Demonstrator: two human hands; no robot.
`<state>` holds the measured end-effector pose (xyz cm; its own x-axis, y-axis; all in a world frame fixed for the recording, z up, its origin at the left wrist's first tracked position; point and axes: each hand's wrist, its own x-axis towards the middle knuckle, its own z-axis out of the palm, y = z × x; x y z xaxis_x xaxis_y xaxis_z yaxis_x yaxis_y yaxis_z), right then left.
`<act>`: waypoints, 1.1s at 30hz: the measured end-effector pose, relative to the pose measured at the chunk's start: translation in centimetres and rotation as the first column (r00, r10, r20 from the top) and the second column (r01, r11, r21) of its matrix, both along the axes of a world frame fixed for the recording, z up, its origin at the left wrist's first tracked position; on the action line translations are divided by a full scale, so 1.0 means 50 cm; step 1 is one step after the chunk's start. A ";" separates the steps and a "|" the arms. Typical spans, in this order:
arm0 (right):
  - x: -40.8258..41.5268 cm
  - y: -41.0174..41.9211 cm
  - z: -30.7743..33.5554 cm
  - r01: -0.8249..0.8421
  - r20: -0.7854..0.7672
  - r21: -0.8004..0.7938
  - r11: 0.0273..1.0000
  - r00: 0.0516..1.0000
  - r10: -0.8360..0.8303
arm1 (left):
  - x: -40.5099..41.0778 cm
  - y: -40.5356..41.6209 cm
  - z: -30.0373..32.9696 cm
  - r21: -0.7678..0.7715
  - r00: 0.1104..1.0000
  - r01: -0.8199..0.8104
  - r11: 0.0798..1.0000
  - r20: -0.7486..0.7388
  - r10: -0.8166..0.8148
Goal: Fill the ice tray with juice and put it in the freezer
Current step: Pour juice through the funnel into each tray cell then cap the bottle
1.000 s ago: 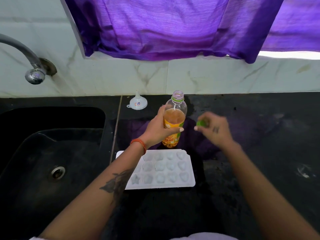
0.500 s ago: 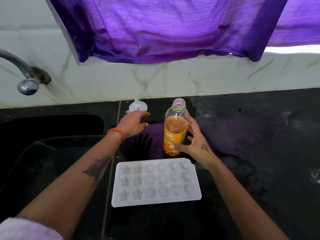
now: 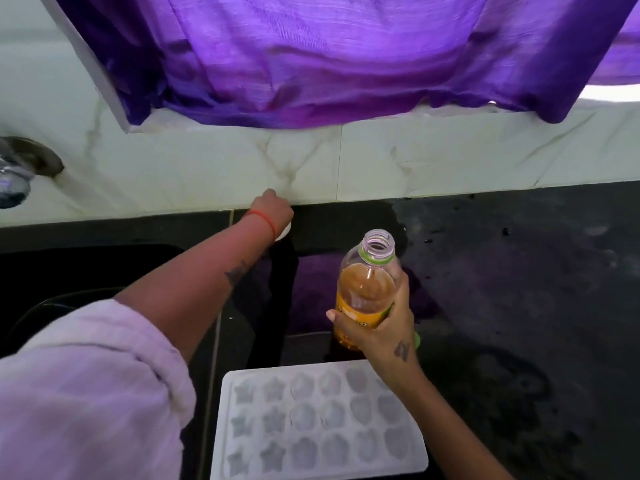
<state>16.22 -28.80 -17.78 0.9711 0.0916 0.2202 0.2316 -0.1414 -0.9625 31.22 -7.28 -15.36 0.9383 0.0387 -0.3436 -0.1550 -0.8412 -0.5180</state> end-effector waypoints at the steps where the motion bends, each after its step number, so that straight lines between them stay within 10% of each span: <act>1: 0.001 0.001 0.001 0.001 0.005 -0.012 1.000 1.000 -0.001 | 0.005 0.000 0.007 0.021 1.000 0.006 1.000 -0.029 -0.005; 5: 0.008 0.005 0.006 0.013 0.017 -0.048 0.999 1.000 -0.012 | -0.011 0.033 0.039 -0.028 0.999 -0.012 1.000 -0.051 0.011; 8: 0.020 0.006 0.017 -0.006 0.020 -0.089 0.996 1.000 0.007 | -0.057 0.082 0.066 -0.433 0.982 -0.126 0.892 0.073 0.174; 11: 0.029 0.006 0.043 -0.018 0.061 -0.113 0.993 0.998 0.025 | -0.154 0.108 0.079 -0.965 0.873 -0.193 0.176 -0.087 0.481; 13: 0.033 0.005 0.070 0.004 0.118 -0.138 0.990 0.993 0.012 | -0.231 0.112 0.069 -0.954 0.839 -0.119 -0.275 -0.245 0.485; 17: 0.015 -0.003 0.140 0.008 0.211 -0.270 0.963 0.976 0.051 | -0.390 0.085 0.042 -0.751 0.865 -0.011 -0.661 -0.339 0.371; 33: -0.148 -0.056 0.141 -0.025 0.186 -0.852 0.523 0.919 0.347 | -0.586 -0.029 0.008 -0.531 0.903 0.016 -0.847 -0.357 0.241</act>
<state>8.81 -31.62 -10.73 0.8037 0.5566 0.2104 0.5949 -0.7428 -0.3071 1.95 -8.73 -14.99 0.9954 0.0299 -0.0913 0.0697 0.4295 0.9004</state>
